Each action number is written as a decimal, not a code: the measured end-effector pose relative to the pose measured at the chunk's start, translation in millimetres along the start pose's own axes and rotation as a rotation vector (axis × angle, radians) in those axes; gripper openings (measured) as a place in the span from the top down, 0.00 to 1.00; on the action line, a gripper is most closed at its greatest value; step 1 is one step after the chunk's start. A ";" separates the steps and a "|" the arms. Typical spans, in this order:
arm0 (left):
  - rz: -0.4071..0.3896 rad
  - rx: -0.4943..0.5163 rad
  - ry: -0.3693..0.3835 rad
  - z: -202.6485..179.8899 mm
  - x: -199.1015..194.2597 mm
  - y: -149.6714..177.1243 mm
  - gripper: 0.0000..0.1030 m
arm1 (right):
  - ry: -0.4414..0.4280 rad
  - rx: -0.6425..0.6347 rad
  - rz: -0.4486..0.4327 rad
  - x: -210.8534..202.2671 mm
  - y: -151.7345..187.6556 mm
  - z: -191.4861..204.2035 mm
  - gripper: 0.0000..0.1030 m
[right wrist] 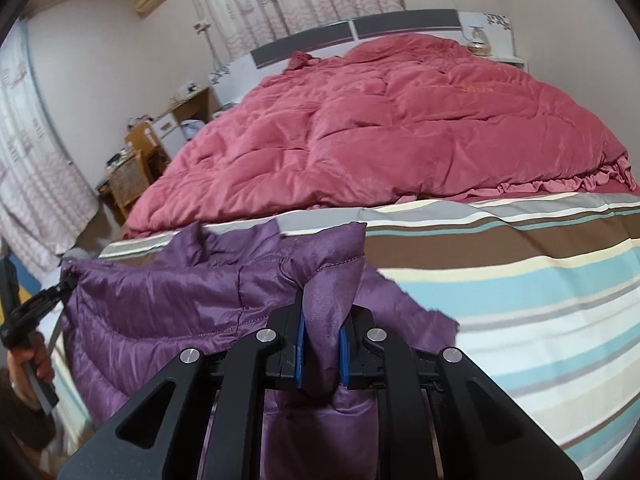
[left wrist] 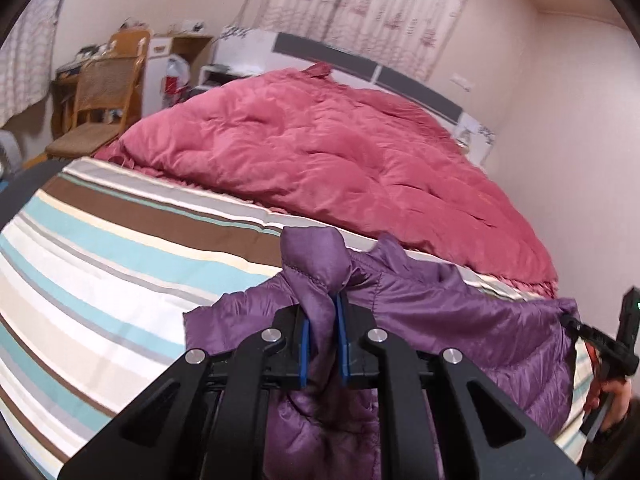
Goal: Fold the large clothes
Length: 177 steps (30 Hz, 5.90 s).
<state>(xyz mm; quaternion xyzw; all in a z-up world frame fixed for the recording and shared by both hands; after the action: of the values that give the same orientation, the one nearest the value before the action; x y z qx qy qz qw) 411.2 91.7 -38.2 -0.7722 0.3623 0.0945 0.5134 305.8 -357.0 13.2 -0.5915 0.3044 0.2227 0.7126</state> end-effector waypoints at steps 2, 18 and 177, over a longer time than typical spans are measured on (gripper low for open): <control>0.003 -0.016 -0.035 4.6 16.2 -2.9 0.90 | 0.018 0.018 0.007 15.4 -4.3 0.9 0.87; 0.094 0.038 -0.237 35.6 120.3 23.9 0.84 | 0.187 -0.038 0.049 131.6 13.4 5.0 0.87; -0.174 0.209 0.313 -231.7 -139.1 216.2 0.80 | -0.115 -0.155 0.064 -89.1 240.5 76.7 0.89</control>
<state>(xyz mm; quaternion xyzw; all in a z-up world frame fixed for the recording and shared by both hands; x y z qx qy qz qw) 116.8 -89.0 -17.4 -0.7482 0.3773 -0.1095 0.5346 92.2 -229.7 -86.1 -0.6211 0.2635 0.3021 0.6734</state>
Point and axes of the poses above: each gripper's, at about its wrist camera, not at the fingertips, and x roughly the way its jaws point, z to its left, y to its underside, the point moved 6 cm from there along x, roughly the way its jaws point, and after that the axes turned 13 degrees about y, right-handed, at the moved point
